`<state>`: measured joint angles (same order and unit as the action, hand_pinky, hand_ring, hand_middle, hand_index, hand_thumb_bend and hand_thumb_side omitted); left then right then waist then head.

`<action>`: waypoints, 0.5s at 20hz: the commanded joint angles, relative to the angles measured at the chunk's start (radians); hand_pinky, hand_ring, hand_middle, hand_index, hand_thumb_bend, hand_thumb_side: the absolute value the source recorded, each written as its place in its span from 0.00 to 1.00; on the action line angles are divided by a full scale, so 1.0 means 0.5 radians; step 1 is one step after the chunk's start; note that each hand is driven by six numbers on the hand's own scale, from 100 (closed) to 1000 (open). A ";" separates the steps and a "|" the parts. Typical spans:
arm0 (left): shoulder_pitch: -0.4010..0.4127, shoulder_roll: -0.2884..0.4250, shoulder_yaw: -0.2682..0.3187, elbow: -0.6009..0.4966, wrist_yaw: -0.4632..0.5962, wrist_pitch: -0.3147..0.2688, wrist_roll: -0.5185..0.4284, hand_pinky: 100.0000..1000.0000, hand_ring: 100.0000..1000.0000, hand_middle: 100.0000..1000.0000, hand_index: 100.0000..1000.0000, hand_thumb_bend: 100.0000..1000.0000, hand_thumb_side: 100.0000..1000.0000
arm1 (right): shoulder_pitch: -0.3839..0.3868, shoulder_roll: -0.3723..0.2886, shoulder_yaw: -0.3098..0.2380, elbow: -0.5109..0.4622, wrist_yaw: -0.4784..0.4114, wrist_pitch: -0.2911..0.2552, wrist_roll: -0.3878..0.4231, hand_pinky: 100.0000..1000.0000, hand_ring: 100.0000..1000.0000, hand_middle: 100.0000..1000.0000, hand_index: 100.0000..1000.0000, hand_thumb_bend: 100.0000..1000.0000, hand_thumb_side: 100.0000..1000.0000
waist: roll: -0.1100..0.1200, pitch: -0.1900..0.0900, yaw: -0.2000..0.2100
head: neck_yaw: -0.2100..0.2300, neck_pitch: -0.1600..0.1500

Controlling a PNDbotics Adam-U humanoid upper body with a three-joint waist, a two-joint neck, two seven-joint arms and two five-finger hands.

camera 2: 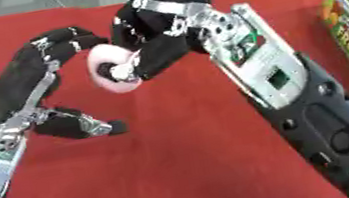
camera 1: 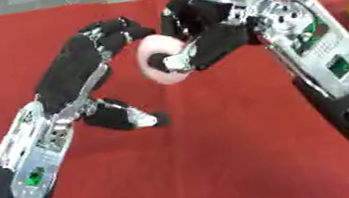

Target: Pick up the objects with one hand, pass them to the other hand, and then place them into the box on the other side of the table.

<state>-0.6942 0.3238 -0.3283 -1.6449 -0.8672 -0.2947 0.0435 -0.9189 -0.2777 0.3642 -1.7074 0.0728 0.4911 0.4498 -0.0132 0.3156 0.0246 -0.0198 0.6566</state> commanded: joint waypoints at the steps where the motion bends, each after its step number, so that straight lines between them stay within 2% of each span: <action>1: -0.016 0.005 -0.001 -0.003 -0.022 -0.002 -0.034 0.73 0.63 0.64 0.80 0.97 0.42 | -0.044 -0.042 -0.029 -0.060 -0.015 -0.004 -0.009 0.62 0.53 0.22 0.35 0.27 0.00 | -0.013 -0.118 -0.003 | -0.001 -0.019; 4: -0.007 0.005 0.011 0.017 -0.041 0.043 -0.033 0.72 0.63 0.64 0.80 0.98 0.47 | -0.048 -0.059 -0.036 -0.077 -0.019 -0.007 -0.010 0.62 0.53 0.23 0.35 0.27 0.00 | -0.014 -0.121 -0.007 | -0.004 -0.023; 7: 0.004 0.011 0.022 0.033 -0.053 0.112 0.002 0.71 0.62 0.63 0.79 0.96 0.46 | -0.053 -0.085 -0.056 -0.104 -0.032 -0.006 -0.020 0.62 0.53 0.23 0.35 0.27 0.00 | -0.013 -0.126 -0.012 | -0.017 -0.029; 10: 0.028 0.024 0.040 0.059 -0.009 0.203 0.051 0.71 0.60 0.60 0.77 0.89 0.46 | -0.061 -0.137 -0.107 -0.147 -0.063 0.001 -0.065 0.62 0.53 0.23 0.35 0.26 0.00 | -0.011 -0.139 -0.024 | -0.049 -0.020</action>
<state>-0.6712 0.3240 -0.3216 -1.6080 -0.8805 -0.2112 0.0591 -0.9270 -0.3176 0.3318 -1.7528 0.0510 0.4919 0.4275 -0.0132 0.3156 0.0127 -0.0372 0.6554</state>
